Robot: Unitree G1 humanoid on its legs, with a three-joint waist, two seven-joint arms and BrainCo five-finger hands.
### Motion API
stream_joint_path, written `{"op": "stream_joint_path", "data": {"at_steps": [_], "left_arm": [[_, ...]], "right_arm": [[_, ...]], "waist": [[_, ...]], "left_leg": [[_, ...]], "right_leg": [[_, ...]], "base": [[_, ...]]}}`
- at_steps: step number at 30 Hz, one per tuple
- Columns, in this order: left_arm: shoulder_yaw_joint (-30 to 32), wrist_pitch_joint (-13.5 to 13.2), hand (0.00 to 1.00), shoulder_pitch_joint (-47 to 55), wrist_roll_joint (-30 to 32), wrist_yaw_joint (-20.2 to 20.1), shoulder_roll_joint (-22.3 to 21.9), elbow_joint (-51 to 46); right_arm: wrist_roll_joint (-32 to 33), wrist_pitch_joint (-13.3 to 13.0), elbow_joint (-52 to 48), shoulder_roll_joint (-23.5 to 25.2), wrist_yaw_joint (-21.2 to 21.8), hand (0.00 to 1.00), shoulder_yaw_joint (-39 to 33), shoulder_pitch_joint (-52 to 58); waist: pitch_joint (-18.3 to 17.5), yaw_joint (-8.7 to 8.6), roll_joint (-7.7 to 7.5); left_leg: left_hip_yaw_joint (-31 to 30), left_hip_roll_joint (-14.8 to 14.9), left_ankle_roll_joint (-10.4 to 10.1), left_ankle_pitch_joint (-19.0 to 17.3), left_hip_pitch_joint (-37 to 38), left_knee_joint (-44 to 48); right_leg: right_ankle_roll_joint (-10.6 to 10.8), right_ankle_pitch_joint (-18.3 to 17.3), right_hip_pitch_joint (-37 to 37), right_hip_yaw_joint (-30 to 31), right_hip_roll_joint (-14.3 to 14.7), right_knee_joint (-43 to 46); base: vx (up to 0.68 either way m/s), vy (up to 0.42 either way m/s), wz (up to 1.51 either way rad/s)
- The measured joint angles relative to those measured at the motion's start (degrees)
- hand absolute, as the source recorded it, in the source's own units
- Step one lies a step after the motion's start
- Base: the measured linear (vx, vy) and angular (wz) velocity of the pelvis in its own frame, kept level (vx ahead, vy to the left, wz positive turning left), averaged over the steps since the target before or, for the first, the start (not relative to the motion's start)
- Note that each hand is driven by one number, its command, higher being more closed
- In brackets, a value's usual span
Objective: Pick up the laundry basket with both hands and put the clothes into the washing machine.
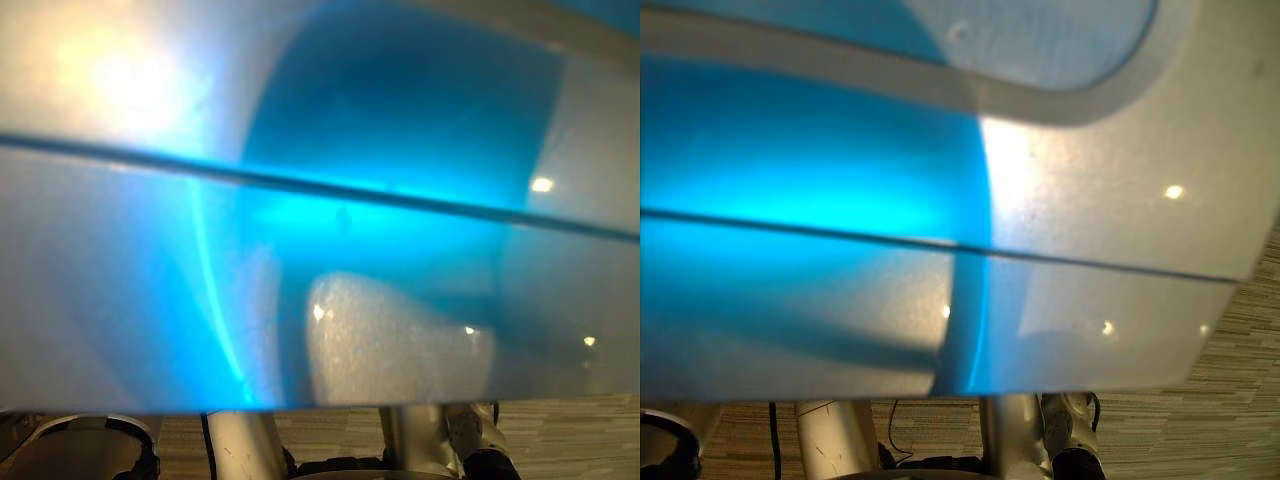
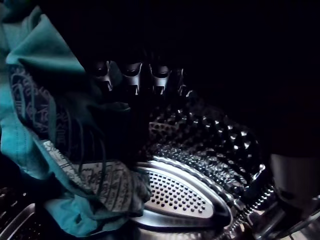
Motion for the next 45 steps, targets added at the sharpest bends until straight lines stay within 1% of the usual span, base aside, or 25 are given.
{"op": "stream_joint_path", "data": {"at_steps": [5, 6, 8, 9, 10, 11, 12, 13, 14, 15, 19, 23, 24, 25, 28, 30, 32, 33, 35, 37, 38, 39, 40, 42, 45], "left_arm": [[1.4, -0.6, 0.00, 1.0, -3.8, 0.1, 0.3, -0.2], [1.2, -0.5, 0.00, 2.4, -3.4, 0.0, 1.4, -0.2], [0.4, 3.3, 0.00, 4.9, 3.9, -1.8, 3.7, 0.6], [-1.5, 7.1, 0.00, 5.0, 13.1, -4.2, 5.4, 1.9], [-3.5, 9.9, 0.00, 4.8, 22.6, -7.5, 7.5, 2.5], [-4.7, 11.7, 0.00, 4.3, 31.5, -9.0, 8.4, 2.9], [-7.6, 13.6, 0.00, 3.5, 47.2, -9.6, 8.9, 3.4], [-11.6, 16.4, 0.00, 2.5, 63.6, -9.4, 9.0, 4.3], [-12.3, 17.4, 0.00, 2.3, 74.3, -10.9, 8.7, 5.0], [-12.9, 17.8, 0.00, 2.7, 82.6, -12.3, 7.6, 5.9], [-13.1, 19.0, 0.00, 8.2, 90.1, -14.0, 3.9, 6.6], [-11.3, 19.0, 0.00, 17.5, 89.6, -14.0, 0.8, 5.5], [-11.3, 18.9, 0.00, 22.6, 88.9, -14.0, -1.0, 3.6], [-11.3, 18.8, 0.00, 24.6, 88.9, -14.0, -1.9, 3.1], [-11.4, 18.1, 0.00, 35.4, 89.0, -14.0, -7.9, 1.4], [-11.4, 18.0, 0.00, 44.2, 88.9, -14.1, -14.0, 1.9], [-11.2, 17.5, 0.00, 50.0, 88.8, -15.1, -18.1, 4.5], [-10.8, 17.1, 0.00, 54.4, 87.8, -15.4, -20.9, 7.2], [-7.2, 16.1, 0.00, 59.1, 85.2, -16.5, -23.9, 10.9], [0.6, 15.4, 0.00, 63.4, 78.6, -17.8, -26.6, 16.6], [2.8, 15.1, 0.00, 64.3, 76.7, -17.8, -26.9, 17.3], [6.0, 14.8, 0.00, 65.2, 71.5, -17.8, -27.3, 19.4], [8.2, 14.4, 0.00, 66.0, 68.6, -17.8, -27.3, 21.2], [11.3, 13.7, 0.00, 67.2, 63.3, -18.9, -27.7, 23.5], [13.7, 13.7, 0.00, 67.3, 60.6, -18.8, -28.1, 24.9]], "right_arm": [[0.0, 0.2, 0.0, 0.0, 0.0, 0.00, 0.0, 0.0], [0.0, 0.2, 0.0, 0.0, 0.0, 0.00, 0.0, 0.0], [0.0, 0.3, 0.4, -0.1, 0.1, 0.00, 0.0, 0.0], [0.0, 0.6, 1.5, -0.4, 0.3, 0.00, 0.0, -0.1], [0.0, 0.9, 2.3, -0.6, 0.7, 0.00, -0.1, -0.4], [0.0, 1.0, 2.6, -0.6, 1.2, 0.00, -0.1, -0.4], [0.0, 1.0, 3.1, -0.7, 2.0, 0.00, -0.1, -0.5], [0.0, 1.0, 4.1, -0.8, 2.8, 0.00, -0.1, -0.9], [0.0, 1.0, 4.6, -1.0, 3.1, 0.00, -0.1, -1.4], [0.1, 0.8, 4.8, -1.0, 3.8, 0.00, -0.1, -1.7], [0.1, 0.0, 4.8, -1.0, 5.0, 0.00, -1.2, -2.1], [0.1, 0.1, 5.0, -0.8, 5.1, 0.00, -2.3, -2.1], [0.0, 0.2, 5.4, -0.9, 5.0, 0.00, -3.7, -2.0], [-0.1, 0.2, 5.4, -0.9, 5.0, 0.00, -4.4, -1.9], [-2.2, 0.8, 6.6, -1.2, 5.0, 0.00, -6.5, -1.7], [-3.5, 2.1, 7.7, -1.2, 5.0, 0.00, -7.6, -1.2], [-5.0, 2.8, 9.3, -1.2, 5.0, 0.00, -7.9, -0.9], [-6.3, 3.4, 9.6, -1.0, 5.1, 0.00, -8.0, 0.2], [-7.0, 3.9, 10.7, -0.5, 5.2, 0.00, -8.8, 1.3], [-8.5, 4.8, 12.2, 0.4, 6.0, 0.00, -11.3, 3.3], [-8.7, 4.8, 12.9, 0.5, 6.4, 0.00, -12.1, 3.8], [-9.0, 5.1, 14.3, 0.9, 6.7, 0.00, -13.4, 4.4], [-9.1, 5.1, 15.5, 1.2, 7.0, 0.00, -14.4, 4.7], [-10.2, 5.2, 17.9, 1.5, 7.7, 0.00, -15.5, 4.8], [-11.4, 5.3, 20.7, 2.2, 7.8, 0.00, -16.4, 3.8]], "waist": [[0.0, 0.54, 0.03], [0.0, 0.59, 0.04], [0.0, 0.54, 0.04], [0.0, 0.85, 0.04], [0.0, 0.98, 0.03], [0.0, 1.01, 0.02], [-0.2, 1.00, -0.01], [-0.3, 0.96, 0.04], [-0.3, 0.91, 0.13], [-0.3, 0.83, 0.14], [-0.3, 0.82, 0.15], [-0.3, 0.41, 0.21], [-0.9, 0.58, 0.96], [-1.2, 0.67, 1.32], [-2.5, 0.78, 2.99], [-4.4, 1.48, 3.86], [-5.8, 1.71, 4.38], [-8.0, 1.93, 4.83], [-11.0, 2.23, 4.85], [-15.4, 2.24, 5.14], [-16.5, 2.20, 5.16], [-18.8, 2.35, 5.19], [-20.7, 2.30, 5.25], [-23.7, 2.30, 5.27], [-24.8, 2.38, 4.98]], "left_leg": [[0.1, 0.0, 0.0, 0.0, 0.9, -0.2], [0.1, 0.0, 0.0, 0.0, 1.2, -0.2], [0.1, 0.0, 0.0, 0.0, 1.9, -0.4], [0.2, 0.0, -0.1, 0.1, 2.7, -0.8], [0.3, 0.0, -0.2, 0.1, 3.5, -1.0], [0.4, 0.0, -0.3, 0.1, 4.1, -1.1], [0.6, 0.0, -0.3, 0.1, 5.1, -1.4], [0.8, 0.0, -0.4, 0.1, 6.0, -1.8], [0.9, 0.0, -0.4, 0.1, 6.6, -2.0], [1.0, 0.0, -0.4, 0.1, 7.3, -2.2], [2.5, -0.2, -0.5, 0.3, 11.1, -4.3], [3.7, -1.4, -1.1, 0.7, 18.0, -8.4], [3.8, -1.8, -1.2, 0.7, 20.9, -10.2], [3.8, -2.0, -1.3, 0.8, 22.1, -10.8], [4.4, -3.4, -1.7, 1.1, 28.9, -14.8], [5.4, -4.3, -1.8, 1.1, 34.9, -18.2], [5.8, -5.3, -2.0, 1.2, 40.4, -21.1], [6.1, -5.9, -2.1, 1.3, 44.0, -23.4], [6.7, -6.5, -2.4, 1.5, 48.0, -26.4], [6.8, -7.8, -3.1, 2.5, 53.3, -31.1], [6.7, -8.2, -3.3, 3.0, 54.6, -32.6], [6.7, -8.9, -3.6, 4.1, 57.5, -36.1], [6.8, -9.4, -3.9, 5.2, 59.9, -39.4], [6.7, -10.2, -4.5, 7.7, 63.7, -45.0], [5.7, -10.3, -5.5, 10.2, 68.4, -50.3]], "right_leg": [[-0.2, -0.1, 0.8, 0.0, -0.1, 0.0], [-0.3, -0.2, 1.0, 0.0, -0.1, 0.0], [-0.5, -0.4, 1.6, -0.1, -0.1, 0.0], [-0.6, -0.5, 2.2, -0.1, -0.1, 0.0], [-0.8, -0.6, 2.9, -0.1, -0.1, 0.0], [-0.8, -0.6, 3.5, -0.1, -0.1, -0.1], [-0.8, -0.6, 4.2, 0.1, -0.1, -0.3], [-0.8, -0.7, 5.1, 0.2, -0.1, -0.5], [-0.8, -0.6, 5.7, 0.2, -0.1, -0.8], [-0.8, -0.6, 6.3, 0.2, -0.1, -1.1], [-0.8, -0.6, 9.3, 1.0, -0.4, -2.6], [-0.8, -0.6, 15.1, 1.4, -1.2, -5.4], [-0.9, -0.6, 18.2, 1.3, -1.3, -7.1], [-0.9, -0.7, 19.3, 1.3, -1.5, -7.6], [-0.7, -1.1, 26.1, 1.1, -2.5, -11.0], [-0.4, -1.3, 31.7, 1.2, -3.3, -13.7], [-0.2, -1.5, 37.1, 1.1, -4.0, -16.3], [-0.2, -1.5, 40.8, 0.9, -4.3, -18.6], [-0.2, -1.5, 44.7, 0.9, -4.8, -21.3], [-0.1, -1.4, 50.1, 0.0, -5.8, -25.7], [-0.1, -1.3, 51.4, -0.4, -6.0, -26.8], [-0.2, -0.7, 54.3, -0.8, -6.3, -29.6], [-0.1, 0.2, 56.7, -1.3, -6.5, -32.5], [-0.2, 1.8, 60.4, -2.2, -6.5, -37.4], [-0.6, 3.7, 66.2, -4.4, -5.8, -43.0]], "base": [[0.00, 0.000, 0.00], [0.00, 0.000, 0.00], [0.03, 0.014, 0.03], [0.04, 0.008, 0.07], [0.03, 0.003, 0.06], [0.00, 0.000, 0.00], [0.00, 0.000, 0.00], [0.00, 0.000, 0.00], [0.00, 0.000, 0.00], [0.00, 0.000, 0.00], [0.02, 0.009, -0.02], [0.07, -0.004, 0.06], [0.09, -0.019, 0.10], [0.12, -0.016, 0.13], [0.13, 0.009, 0.15], [0.19, 0.030, 0.06], [0.22, 0.033, 0.09], [0.21, 0.027, 0.08], [0.19, 0.013, 0.06], [0.23, 0.009, 0.17], [0.24, 0.008, 0.21], [0.24, 0.002, 0.19], [0.19, -0.009, 0.14], [0.15, -0.015, 0.13], [0.15, -0.054, 0.21]]}}
